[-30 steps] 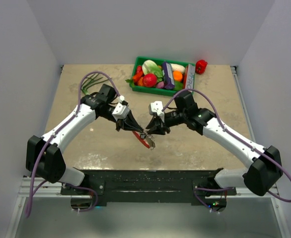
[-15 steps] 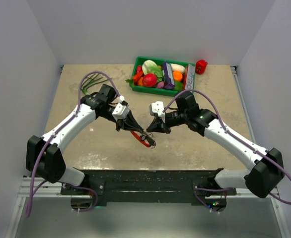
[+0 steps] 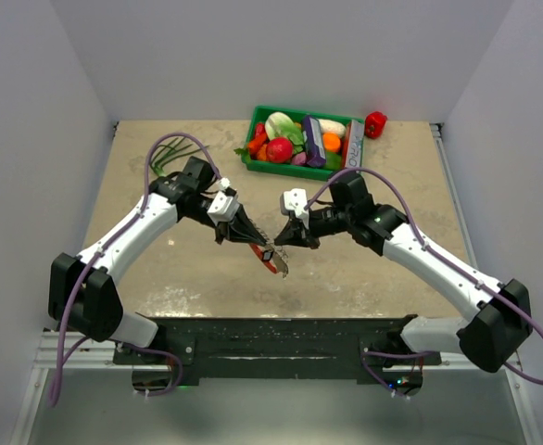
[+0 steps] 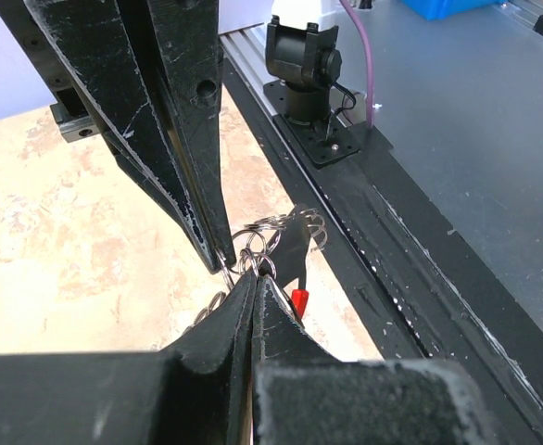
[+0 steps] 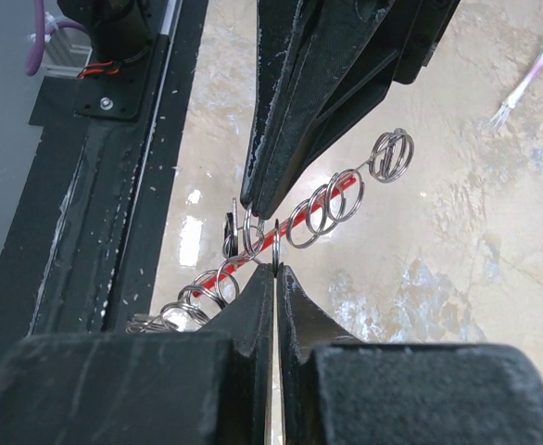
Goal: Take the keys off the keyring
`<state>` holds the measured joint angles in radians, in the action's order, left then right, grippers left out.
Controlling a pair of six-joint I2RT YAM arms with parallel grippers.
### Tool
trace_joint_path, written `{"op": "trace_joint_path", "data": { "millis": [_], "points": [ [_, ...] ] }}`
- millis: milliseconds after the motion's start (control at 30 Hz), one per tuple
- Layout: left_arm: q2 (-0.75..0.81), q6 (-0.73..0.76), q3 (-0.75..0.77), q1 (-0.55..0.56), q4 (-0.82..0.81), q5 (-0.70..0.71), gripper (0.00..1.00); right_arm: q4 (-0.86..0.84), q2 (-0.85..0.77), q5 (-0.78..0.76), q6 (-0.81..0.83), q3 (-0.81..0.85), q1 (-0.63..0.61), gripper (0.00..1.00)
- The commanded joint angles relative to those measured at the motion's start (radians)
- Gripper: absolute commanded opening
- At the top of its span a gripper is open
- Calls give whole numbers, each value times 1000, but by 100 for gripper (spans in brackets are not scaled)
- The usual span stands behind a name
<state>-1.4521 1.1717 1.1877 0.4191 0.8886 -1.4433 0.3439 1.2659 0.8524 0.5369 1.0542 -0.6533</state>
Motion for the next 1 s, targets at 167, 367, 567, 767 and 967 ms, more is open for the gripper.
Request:
{"op": "trace_joint_path", "data": {
  "millis": [167,367,567,767,967],
  "points": [
    [-10,31,32,-8,0,-158,17,-34,-53,-6,-63,41,20,0],
    [-13,34,27,-8,0,-155,27,-37,-54,8,-81,50,20,0],
    [-27,36,33,-8,1,-160,33,-45,-48,-7,-87,46,20,0],
    [-47,36,47,-6,12,-157,33,-63,-43,-44,-91,36,18,0],
    [-53,37,67,-6,24,-155,33,-66,-34,-73,-80,26,18,0]
  ]
}}
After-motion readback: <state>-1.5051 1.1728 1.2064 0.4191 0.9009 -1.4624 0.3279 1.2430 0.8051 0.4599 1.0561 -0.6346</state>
